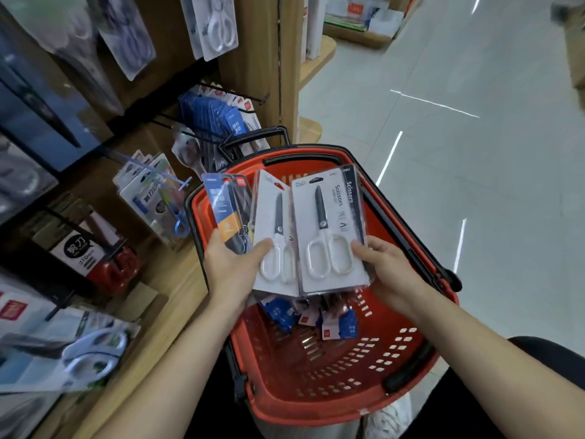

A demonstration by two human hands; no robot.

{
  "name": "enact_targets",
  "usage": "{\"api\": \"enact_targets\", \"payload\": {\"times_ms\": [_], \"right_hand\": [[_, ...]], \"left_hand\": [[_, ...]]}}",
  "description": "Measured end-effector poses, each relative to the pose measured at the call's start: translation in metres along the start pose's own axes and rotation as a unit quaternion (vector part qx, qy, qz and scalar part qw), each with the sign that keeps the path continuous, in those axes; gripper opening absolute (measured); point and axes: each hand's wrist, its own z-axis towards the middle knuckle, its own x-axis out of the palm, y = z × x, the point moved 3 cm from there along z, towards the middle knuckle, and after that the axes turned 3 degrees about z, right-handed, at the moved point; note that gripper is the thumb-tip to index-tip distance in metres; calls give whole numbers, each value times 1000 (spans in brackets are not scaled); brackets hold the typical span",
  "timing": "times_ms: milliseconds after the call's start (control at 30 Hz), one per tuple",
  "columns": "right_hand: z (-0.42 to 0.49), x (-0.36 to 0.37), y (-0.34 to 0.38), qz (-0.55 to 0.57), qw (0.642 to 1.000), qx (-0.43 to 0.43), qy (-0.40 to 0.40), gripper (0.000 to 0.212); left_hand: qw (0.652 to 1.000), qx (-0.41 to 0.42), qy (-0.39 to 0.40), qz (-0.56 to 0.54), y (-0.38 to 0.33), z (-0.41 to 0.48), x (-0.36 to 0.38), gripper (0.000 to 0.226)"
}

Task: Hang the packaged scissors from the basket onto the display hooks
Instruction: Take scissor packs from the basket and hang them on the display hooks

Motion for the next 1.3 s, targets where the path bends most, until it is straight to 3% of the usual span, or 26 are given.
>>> {"api": "enact_targets", "payload": {"times_ms": [100,267,400,500,633,667,900,1000,1067,1200,1300], "right_hand": [[7,-9,12,26,1000,-1,7,11],[4,10,1,25,989,76,126,35],[6,22,-23,15,979,119,165,38],[5,26,-24,12,982,101,158,36],[-1,30,-22,10,984,62,168,39],[-2,31,-21,11,984,55,171,41],[-9,36,-9,17,983,21,181,45],[-1,35,6,40,986,11,159,41],[5,37,16,35,989,6,140,49],[19,41,25,-51,984,-50,163,56],[28,51,37,-88,978,-80,173,62]], "left_hand": [[1000,11,-29,3,0,1,-6,49],[989,-75,20,-129,-1,-8,9,52],[994,-29,22,-105,-9,-31,20,51],[994,5,32,-103,-17,-46,22,44],[993,-5,46,-111,-22,-49,20,99],[991,-12,54,-120,-23,-48,18,103],[985,3,125,-120,-43,-48,9,78],[990,35,115,-75,-52,-41,9,69],[991,51,115,-50,-54,-37,11,73],[989,82,118,-19,-47,-27,10,72],[993,94,76,-20,-47,-25,-4,58]]}}
